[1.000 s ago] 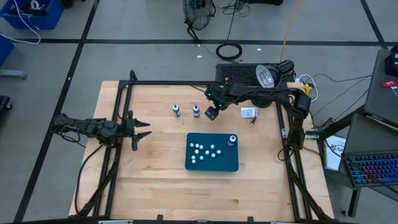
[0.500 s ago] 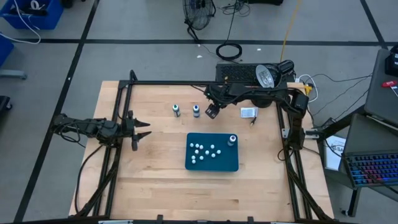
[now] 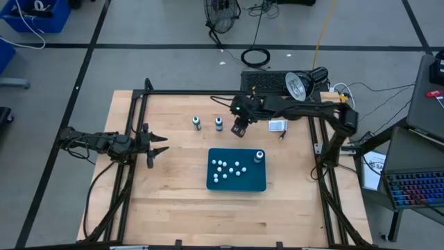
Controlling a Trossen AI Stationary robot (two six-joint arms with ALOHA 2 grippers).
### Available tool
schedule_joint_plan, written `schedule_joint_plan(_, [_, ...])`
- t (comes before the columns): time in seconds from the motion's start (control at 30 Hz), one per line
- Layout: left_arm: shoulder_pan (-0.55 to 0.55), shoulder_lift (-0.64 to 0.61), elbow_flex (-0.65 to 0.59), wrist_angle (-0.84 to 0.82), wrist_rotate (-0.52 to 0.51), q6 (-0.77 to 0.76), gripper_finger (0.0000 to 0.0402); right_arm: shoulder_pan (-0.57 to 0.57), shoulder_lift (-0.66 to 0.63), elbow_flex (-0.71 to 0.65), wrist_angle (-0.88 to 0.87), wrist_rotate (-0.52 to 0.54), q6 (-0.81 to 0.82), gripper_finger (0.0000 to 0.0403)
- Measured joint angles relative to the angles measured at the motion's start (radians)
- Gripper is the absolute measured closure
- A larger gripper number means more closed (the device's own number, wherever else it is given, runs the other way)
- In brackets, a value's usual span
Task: Pick & Place food coloring
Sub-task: Put the large black food coloring bottle into the blue bin
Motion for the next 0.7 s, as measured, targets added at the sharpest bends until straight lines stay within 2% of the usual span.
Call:
schedule_joint_plan(0.13, [0.0,0.0,0.0,-0.001,0.0,0.0,0.0227,0.112,-0.138,0.0,-0.032,0.0,0.041,0.0273])
schedule_joint_plan(0.27, [0.0,0.0,0.0,0.0,0.0,0.0,0.0227,0.277,-0.246,0.001,-0.092,0.005,0.147,0.0273])
schedule_joint_plan(0.33, [0.0,0.0,0.0,0.0,0.0,0.0,0.0227,0.371,-0.269,0.001,-0.132,0.05,0.222,0.0273])
schedule_joint_plan(0.43, [0.0,0.0,0.0,-0.001,0.0,0.0,0.0227,0.503,-0.266,0.001,-0.225,0.164,0.346,0.0273])
schedule_joint_plan(0.5, [0.0,0.0,0.0,0.0,0.0,0.0,0.0227,0.569,-0.241,-0.007,-0.256,0.201,0.422,0.0273])
schedule_joint_plan(0.7, [0.0,0.0,0.0,0.0,0.0,0.0,0.0227,0.67,-0.124,-0.046,-0.235,0.199,0.516,0.0273])
